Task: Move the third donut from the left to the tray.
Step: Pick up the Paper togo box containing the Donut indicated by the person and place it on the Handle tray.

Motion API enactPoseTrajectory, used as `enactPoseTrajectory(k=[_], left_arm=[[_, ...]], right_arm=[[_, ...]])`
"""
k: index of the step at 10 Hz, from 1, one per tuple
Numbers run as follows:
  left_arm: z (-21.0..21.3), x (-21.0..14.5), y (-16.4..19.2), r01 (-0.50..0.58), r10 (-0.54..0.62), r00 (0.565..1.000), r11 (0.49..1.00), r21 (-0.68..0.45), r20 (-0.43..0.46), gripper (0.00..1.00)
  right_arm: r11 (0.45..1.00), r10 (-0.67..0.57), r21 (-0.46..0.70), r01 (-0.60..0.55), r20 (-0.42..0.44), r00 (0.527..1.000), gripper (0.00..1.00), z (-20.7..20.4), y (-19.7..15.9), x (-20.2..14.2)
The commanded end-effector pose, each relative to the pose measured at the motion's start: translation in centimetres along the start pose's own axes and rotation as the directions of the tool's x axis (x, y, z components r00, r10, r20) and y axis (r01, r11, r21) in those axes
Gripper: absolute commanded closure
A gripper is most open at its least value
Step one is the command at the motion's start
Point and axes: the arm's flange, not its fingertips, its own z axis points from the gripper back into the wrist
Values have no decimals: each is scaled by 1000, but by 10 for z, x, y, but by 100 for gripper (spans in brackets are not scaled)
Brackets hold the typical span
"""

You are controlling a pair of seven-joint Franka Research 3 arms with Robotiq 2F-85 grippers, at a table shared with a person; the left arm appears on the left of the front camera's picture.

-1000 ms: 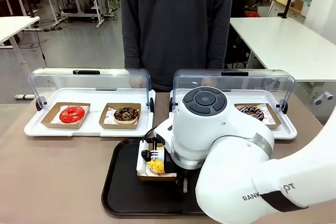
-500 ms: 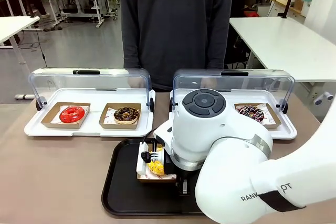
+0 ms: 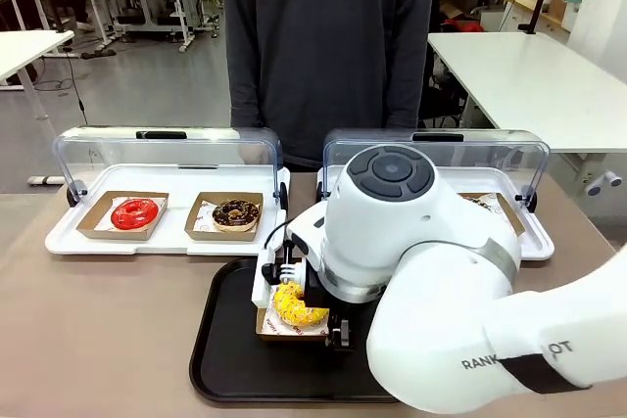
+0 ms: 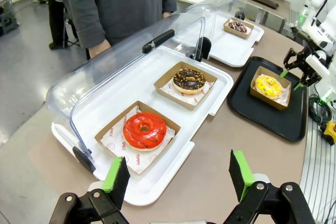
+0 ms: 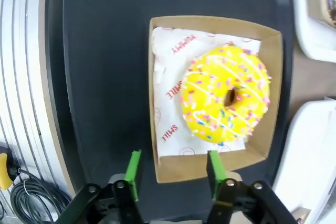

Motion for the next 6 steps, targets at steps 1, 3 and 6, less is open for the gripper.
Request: enactPoseTrajectory(k=[1,3,6], left_arm=[[2,1,0,6,-6,1000,1000,-5,6,0],[2,1,0,6,-6,1000,1000,-5,6,0],[2,1,0,6,-6,1000,1000,-5,6,0]], right_arm=[[999,-34,14,34,4,999,0,30,3,-3],[999,-32,22,32,9,999,0,49,-2,-5],[999,-47,-1,47,8,999,0,38,0,-1]])
